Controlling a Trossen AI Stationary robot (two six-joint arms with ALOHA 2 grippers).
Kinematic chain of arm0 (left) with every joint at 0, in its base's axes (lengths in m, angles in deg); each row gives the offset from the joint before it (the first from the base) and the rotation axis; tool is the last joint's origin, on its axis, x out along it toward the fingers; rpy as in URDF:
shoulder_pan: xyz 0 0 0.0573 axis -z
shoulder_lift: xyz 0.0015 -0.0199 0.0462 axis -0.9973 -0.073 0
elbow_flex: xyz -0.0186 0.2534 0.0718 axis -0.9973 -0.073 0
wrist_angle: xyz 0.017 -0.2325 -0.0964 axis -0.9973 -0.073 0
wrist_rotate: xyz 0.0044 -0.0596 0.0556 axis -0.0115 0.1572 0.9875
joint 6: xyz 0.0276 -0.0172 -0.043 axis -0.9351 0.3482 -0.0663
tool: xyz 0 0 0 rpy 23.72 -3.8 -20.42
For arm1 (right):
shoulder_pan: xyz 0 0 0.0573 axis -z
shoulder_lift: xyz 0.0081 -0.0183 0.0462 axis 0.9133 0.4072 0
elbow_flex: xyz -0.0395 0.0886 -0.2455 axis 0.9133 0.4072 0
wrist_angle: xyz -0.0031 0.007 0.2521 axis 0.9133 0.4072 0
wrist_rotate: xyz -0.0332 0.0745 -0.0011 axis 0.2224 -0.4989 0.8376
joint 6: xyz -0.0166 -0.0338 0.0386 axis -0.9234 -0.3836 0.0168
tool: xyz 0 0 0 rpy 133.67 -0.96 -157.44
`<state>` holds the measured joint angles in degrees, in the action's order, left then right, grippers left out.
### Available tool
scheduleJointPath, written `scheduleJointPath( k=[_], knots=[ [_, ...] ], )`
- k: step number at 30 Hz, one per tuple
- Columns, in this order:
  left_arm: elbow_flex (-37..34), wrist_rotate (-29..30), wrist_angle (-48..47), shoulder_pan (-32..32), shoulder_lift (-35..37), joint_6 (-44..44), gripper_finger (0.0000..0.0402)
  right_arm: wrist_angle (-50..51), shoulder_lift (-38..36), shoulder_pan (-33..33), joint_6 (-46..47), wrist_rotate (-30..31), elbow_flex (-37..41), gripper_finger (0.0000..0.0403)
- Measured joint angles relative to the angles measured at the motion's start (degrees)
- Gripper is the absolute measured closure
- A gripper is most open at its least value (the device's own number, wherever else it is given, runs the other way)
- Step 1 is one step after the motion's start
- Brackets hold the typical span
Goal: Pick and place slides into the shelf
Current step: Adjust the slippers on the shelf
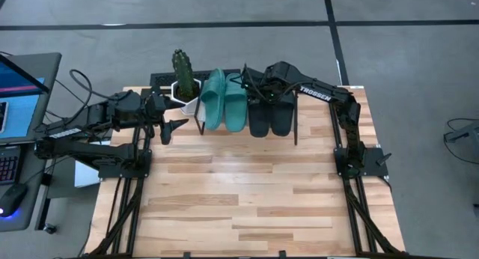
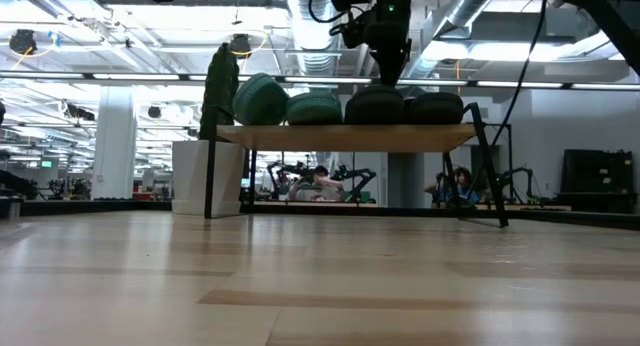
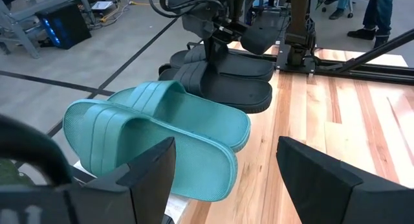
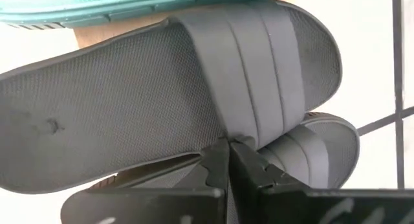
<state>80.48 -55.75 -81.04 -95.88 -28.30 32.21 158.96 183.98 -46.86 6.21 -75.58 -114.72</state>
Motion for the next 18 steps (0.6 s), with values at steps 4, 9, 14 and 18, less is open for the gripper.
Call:
scheduleJointPath(
  k=[4, 9, 14, 18],
  knots=[
    [0.0, 0.0, 0.0, 0.0, 0.0, 0.0, 0.0145, 0.0, 0.0, -0.4, 0.6, 0.6, 0.0, 0.0402],
    [0.0, 0.0, -0.6, 0.0, 0.0, 0.0, 0.0145, 0.0, 0.0, -0.8, 1.1, 1.9, 0.0, 0.0403],
    [0.0, 0.0, -1.4, 0.0, 0.0, 0.0, 0.0145, 0.0, 0.0, -0.7, 1.1, 2.7, 0.0, 0.0403],
    [0.0, 0.0, -1.4, 0.0, 0.0, 0.0, 0.0145, -0.1, -0.4, -0.7, 1.1, 3.8, 0.0, 0.0403]
  ],
)
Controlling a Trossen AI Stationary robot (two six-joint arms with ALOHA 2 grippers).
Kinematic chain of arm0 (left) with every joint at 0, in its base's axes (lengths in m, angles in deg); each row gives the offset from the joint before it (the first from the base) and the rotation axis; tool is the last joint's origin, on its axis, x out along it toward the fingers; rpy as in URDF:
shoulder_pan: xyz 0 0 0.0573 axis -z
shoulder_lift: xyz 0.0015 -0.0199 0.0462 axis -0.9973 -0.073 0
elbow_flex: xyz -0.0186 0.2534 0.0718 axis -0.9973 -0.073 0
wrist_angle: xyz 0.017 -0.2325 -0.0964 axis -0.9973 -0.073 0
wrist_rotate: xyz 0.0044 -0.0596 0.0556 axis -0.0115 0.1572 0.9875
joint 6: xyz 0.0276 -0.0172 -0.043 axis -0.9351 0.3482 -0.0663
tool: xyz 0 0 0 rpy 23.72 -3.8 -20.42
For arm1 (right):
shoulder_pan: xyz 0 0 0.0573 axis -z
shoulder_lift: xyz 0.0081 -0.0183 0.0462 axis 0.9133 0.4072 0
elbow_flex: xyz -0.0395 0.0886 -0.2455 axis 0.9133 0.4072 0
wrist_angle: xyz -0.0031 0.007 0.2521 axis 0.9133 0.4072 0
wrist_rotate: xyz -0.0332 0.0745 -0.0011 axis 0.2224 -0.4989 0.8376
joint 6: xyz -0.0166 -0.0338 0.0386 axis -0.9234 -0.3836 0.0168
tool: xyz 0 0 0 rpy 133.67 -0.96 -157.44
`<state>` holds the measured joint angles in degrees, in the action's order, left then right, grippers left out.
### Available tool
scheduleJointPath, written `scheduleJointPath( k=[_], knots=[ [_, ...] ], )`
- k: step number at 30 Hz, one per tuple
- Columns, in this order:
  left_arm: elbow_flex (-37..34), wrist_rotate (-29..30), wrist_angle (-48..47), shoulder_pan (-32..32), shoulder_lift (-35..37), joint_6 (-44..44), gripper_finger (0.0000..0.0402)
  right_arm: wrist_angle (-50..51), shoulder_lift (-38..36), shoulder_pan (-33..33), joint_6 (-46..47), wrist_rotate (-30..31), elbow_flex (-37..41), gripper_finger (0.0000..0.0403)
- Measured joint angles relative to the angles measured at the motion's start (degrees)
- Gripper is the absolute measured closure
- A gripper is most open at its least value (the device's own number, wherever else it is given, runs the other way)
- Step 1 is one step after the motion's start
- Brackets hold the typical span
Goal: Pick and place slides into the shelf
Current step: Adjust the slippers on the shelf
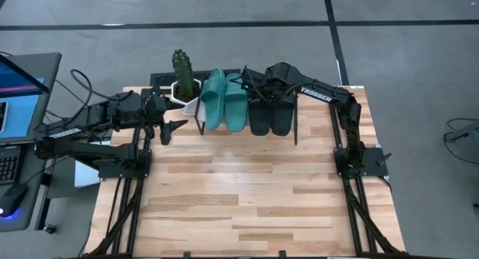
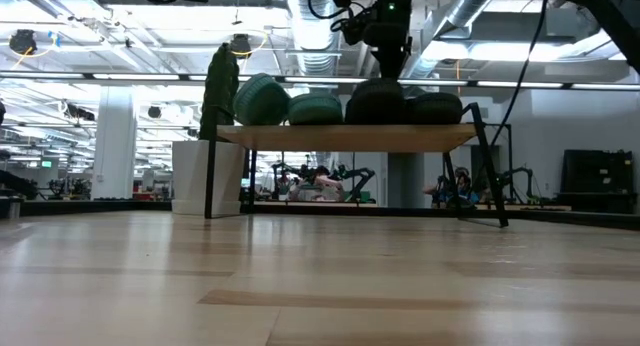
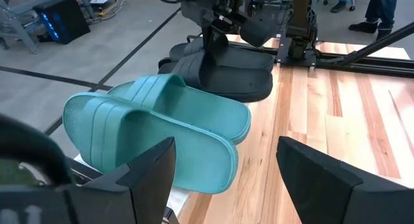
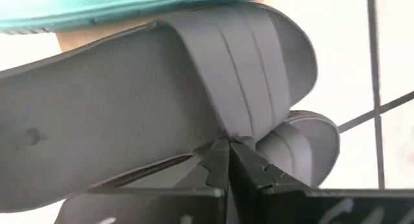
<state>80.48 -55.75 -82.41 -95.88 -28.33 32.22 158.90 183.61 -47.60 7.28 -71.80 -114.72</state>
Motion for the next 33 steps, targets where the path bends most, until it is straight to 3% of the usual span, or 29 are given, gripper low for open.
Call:
scheduleJointPath(
  k=[20, 26, 33],
  knots=[
    [0.0, 0.0, 0.1, 0.0, 0.0, 0.0, 0.0145, 0.0, -1.0, -1.1, -0.5, 0.6, -0.8, 0.0402],
    [0.0, 0.0, 0.1, 0.0, -0.2, 0.1, 0.0145, -10.4, -1.0, -3.1, -1.6, -0.3, -5.1, 0.0403],
    [0.0, 0.0, 0.2, 0.0, -0.1, 0.4, 0.0145, -22.6, 0.0, -4.2, -2.6, -7.9, -6.6, 0.0403]
  ],
)
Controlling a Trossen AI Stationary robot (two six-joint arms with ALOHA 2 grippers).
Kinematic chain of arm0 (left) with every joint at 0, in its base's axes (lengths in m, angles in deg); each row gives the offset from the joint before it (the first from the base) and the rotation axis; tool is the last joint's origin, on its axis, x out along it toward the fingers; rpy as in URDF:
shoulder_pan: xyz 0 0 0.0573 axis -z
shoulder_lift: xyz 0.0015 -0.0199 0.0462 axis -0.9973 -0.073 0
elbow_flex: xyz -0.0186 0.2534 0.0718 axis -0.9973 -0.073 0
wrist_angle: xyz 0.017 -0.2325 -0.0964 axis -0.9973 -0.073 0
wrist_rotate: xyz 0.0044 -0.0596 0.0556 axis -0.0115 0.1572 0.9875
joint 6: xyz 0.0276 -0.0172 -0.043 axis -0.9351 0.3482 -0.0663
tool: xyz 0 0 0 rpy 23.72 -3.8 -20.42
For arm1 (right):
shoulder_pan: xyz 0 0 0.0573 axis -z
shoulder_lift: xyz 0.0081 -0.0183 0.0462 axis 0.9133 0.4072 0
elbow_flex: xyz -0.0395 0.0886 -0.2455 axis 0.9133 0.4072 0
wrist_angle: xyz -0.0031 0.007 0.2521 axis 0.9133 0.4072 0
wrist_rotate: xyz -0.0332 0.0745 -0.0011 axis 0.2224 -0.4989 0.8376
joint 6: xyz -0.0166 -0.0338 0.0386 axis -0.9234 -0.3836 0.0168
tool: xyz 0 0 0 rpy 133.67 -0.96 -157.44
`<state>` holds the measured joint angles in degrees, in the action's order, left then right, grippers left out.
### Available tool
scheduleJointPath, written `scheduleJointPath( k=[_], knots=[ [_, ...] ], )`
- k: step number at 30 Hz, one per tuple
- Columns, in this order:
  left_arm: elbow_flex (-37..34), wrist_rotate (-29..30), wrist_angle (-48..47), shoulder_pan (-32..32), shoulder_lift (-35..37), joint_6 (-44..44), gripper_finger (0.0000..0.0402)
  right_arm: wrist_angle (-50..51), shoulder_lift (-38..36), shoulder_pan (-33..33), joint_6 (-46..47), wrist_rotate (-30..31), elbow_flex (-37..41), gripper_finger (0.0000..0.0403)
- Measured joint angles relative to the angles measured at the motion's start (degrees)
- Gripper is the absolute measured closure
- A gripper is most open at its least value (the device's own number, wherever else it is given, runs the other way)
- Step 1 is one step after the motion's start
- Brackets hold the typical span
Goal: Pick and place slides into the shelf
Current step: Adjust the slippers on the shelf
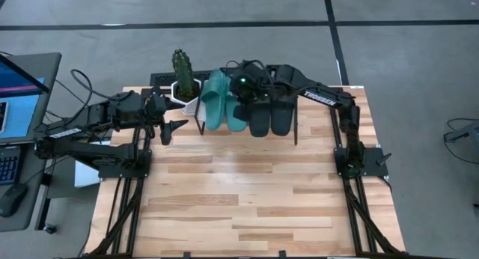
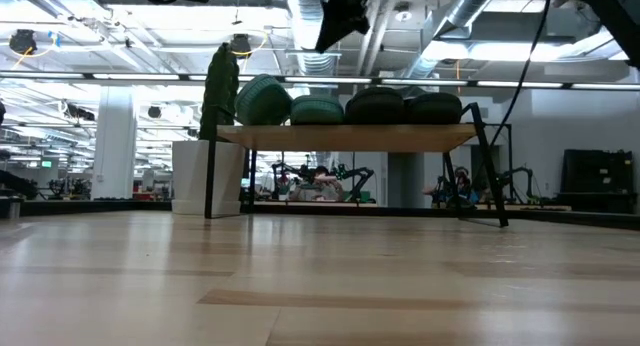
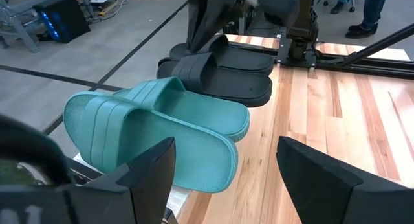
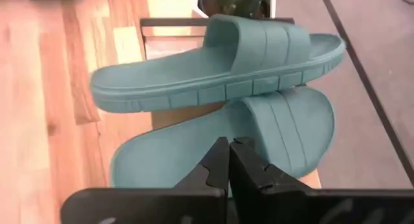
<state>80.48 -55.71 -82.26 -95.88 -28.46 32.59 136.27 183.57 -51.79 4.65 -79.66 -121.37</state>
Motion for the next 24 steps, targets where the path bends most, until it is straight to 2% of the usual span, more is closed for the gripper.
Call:
scheduleJointPath(
  k=[10, 24],
  knots=[
    [0.0, 0.0, 0.0, 0.0, 0.0, 0.0, 0.0145, -3.2, 6.3, -1.2, 0.0, -4.5, 0.1, 0.0403],
    [0.0, 0.0, 0.0, 0.0, 0.0, 0.3, 0.0145, -11.8, 6.2, -2.8, 1.6, -6.8, 0.0, 0.0403]
  ],
)
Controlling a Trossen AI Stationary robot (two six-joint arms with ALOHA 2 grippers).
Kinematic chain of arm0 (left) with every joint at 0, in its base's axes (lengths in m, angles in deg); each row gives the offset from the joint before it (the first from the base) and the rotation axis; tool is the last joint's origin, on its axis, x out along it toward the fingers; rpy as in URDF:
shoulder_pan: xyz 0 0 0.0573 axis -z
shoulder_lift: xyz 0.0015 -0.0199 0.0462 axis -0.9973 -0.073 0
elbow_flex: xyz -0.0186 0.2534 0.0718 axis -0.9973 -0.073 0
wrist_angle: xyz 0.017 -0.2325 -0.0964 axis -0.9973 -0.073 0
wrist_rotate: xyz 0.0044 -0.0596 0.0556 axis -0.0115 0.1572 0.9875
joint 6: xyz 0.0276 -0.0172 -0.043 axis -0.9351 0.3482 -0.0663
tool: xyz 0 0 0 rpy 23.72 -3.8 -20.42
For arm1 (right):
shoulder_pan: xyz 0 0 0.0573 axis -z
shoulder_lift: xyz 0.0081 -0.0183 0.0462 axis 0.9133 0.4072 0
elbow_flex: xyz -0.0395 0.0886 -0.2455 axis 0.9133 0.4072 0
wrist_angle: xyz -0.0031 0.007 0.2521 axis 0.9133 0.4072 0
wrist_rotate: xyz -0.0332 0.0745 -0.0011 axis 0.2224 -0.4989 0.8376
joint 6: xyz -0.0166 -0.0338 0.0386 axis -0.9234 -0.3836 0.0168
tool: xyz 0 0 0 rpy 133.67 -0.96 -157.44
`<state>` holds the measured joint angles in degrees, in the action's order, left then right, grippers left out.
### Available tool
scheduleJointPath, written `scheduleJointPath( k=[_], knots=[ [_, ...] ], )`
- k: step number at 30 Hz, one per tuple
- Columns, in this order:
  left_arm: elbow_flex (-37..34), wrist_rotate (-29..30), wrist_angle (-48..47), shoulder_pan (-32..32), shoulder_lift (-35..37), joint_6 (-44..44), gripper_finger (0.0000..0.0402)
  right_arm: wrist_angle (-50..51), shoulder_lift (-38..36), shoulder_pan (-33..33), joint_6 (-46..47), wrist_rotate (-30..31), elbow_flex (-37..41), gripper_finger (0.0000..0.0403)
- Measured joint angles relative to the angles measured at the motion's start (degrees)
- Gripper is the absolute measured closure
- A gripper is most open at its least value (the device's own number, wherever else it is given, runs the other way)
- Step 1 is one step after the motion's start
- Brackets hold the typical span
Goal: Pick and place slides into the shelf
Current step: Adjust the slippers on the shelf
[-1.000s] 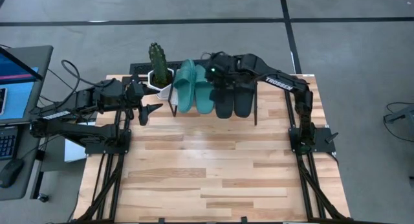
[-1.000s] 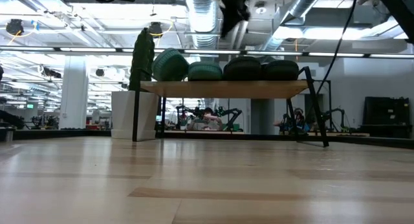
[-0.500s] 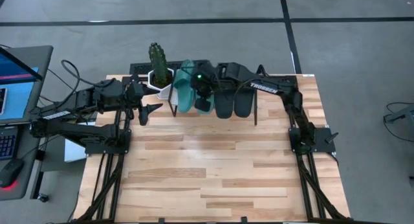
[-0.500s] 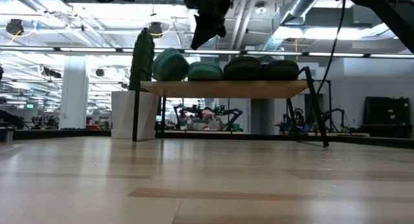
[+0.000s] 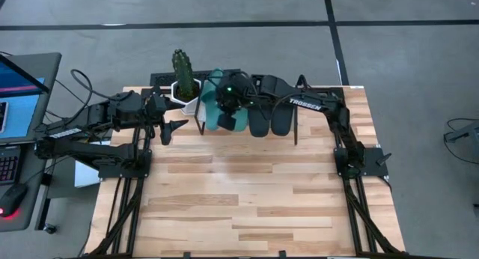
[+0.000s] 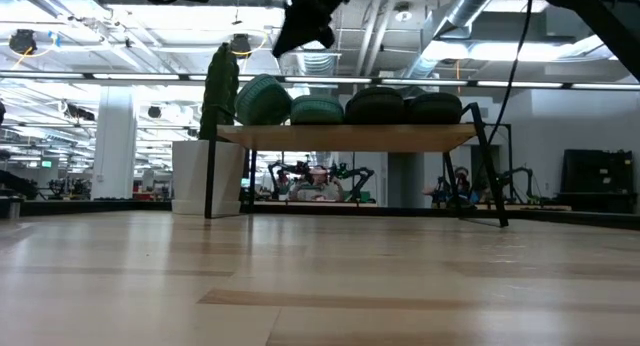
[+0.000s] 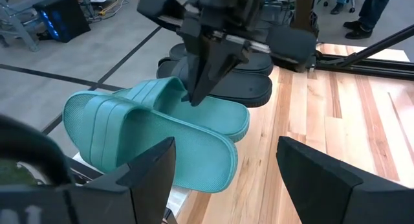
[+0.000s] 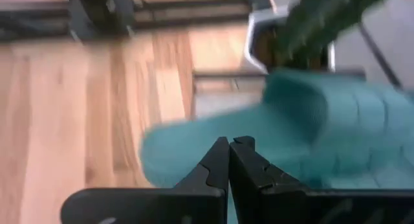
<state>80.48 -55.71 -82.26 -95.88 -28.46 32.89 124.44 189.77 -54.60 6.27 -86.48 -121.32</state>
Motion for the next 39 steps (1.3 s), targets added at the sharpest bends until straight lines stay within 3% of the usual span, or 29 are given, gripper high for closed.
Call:
scheduleJointPath(
  k=[5, 10, 14, 18, 21, 29, 39],
  knots=[
    [0.0, 0.0, 0.0, 0.0, 0.0, -0.5, 0.0145, -3.5, 0.0, -1.8, -0.1, 0.0, -1.5, 0.0402],
    [0.0, 0.0, -0.7, 0.0, 0.0, -5.6, 0.0145, -1.3, -0.4, -2.6, -1.0, 7.1, -1.9, 0.0389],
    [-0.2, 0.9, -1.5, 0.0, -0.9, -9.0, 0.0145, 7.8, -3.2, -2.9, -1.9, 19.9, -1.8, 0.0377],
    [-0.4, 10.5, -0.8, -0.9, -4.2, -11.2, 0.0145, 18.6, -7.3, -3.1, 1.6, 35.4, -2.0, 0.0375],
    [-0.4, 16.2, 0.5, -2.2, -8.3, -13.5, 0.0145, 24.4, -10.8, -3.1, 5.6, 40.6, -1.9, 0.0378],
    [-0.4, 16.9, 2.5, -4.5, -18.0, -18.3, 0.0145, 34.6, -20.5, -3.6, 13.5, 42.1, -1.9, 0.0376],
    [-0.4, 18.2, 2.2, -5.3, -24.0, -24.2, 0.0145, 34.5, -28.3, -5.0, 10.8, 42.1, -1.9, 0.0346]
  ],
)
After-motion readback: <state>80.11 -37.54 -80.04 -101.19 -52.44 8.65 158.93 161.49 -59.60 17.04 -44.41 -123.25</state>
